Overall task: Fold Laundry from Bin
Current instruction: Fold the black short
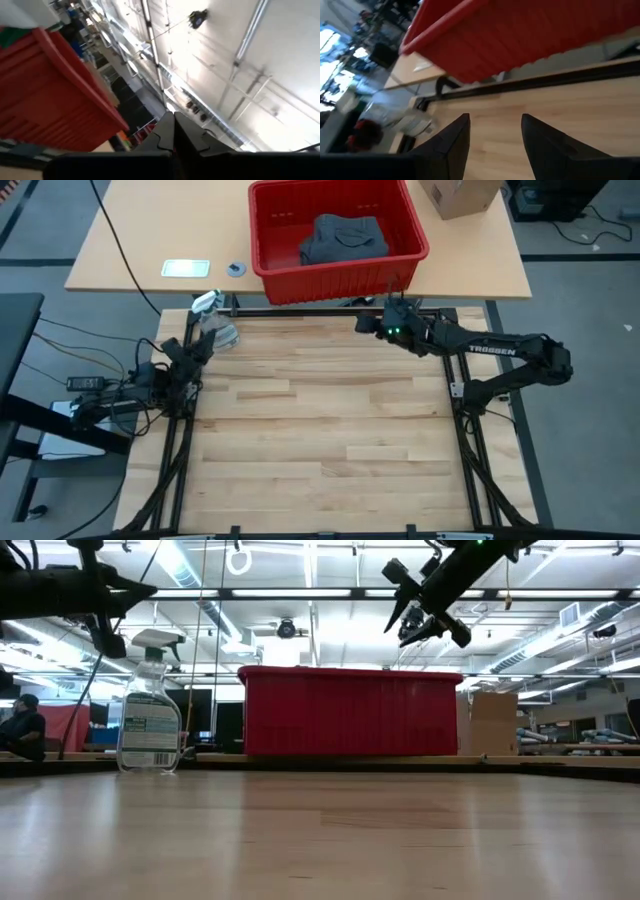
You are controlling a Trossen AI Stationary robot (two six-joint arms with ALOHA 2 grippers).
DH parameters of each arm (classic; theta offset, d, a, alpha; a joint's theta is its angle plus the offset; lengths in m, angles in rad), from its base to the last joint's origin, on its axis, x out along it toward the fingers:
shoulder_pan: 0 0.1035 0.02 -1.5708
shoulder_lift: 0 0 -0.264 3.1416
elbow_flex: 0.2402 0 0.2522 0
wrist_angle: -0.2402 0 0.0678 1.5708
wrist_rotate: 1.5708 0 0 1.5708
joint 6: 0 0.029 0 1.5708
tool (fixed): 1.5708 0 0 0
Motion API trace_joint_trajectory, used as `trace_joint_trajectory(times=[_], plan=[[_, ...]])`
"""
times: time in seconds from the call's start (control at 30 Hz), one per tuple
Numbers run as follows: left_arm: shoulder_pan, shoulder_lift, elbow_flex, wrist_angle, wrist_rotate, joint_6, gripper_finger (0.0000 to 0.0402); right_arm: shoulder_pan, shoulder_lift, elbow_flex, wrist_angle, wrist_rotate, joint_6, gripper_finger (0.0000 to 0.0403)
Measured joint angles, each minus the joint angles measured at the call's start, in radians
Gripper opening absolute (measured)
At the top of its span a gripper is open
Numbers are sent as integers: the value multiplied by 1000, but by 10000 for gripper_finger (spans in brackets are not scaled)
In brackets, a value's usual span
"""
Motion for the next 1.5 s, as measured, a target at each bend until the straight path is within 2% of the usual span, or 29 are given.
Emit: trace_joint_trajectory(times=[0.07,0.13,0.23,0.37,0.5,0.67,0.8,1.0,1.17,1.27,1.5], plan=[[0,2,1,-7,49,21,9,-33,0,26,-34,-11,2,184],[0,14,4,-53,155,54,9,-72,1,49,-61,-54,21,184],[-1,53,45,-240,275,17,9,-131,3,75,-82,-150,40,184],[0,133,138,-427,317,62,26,-191,2,108,-107,-214,42,184],[2,223,223,-518,318,99,79,-240,3,149,-188,-217,26,184],[48,336,301,-570,361,93,165,-294,2,186,-193,-139,-30,184],[128,463,371,-622,421,134,195,-370,2,198,-158,-127,-139,184],[270,671,500,-562,542,155,197,-475,2,198,29,-118,-371,185],[395,858,635,-533,642,250,195,-536,2,199,236,-117,-590,185],[467,978,718,-537,679,250,195,-604,5,199,267,-201,-620,184],[568,1205,915,-538,703,247,195,-775,102,199,183,-472,-474,184]])
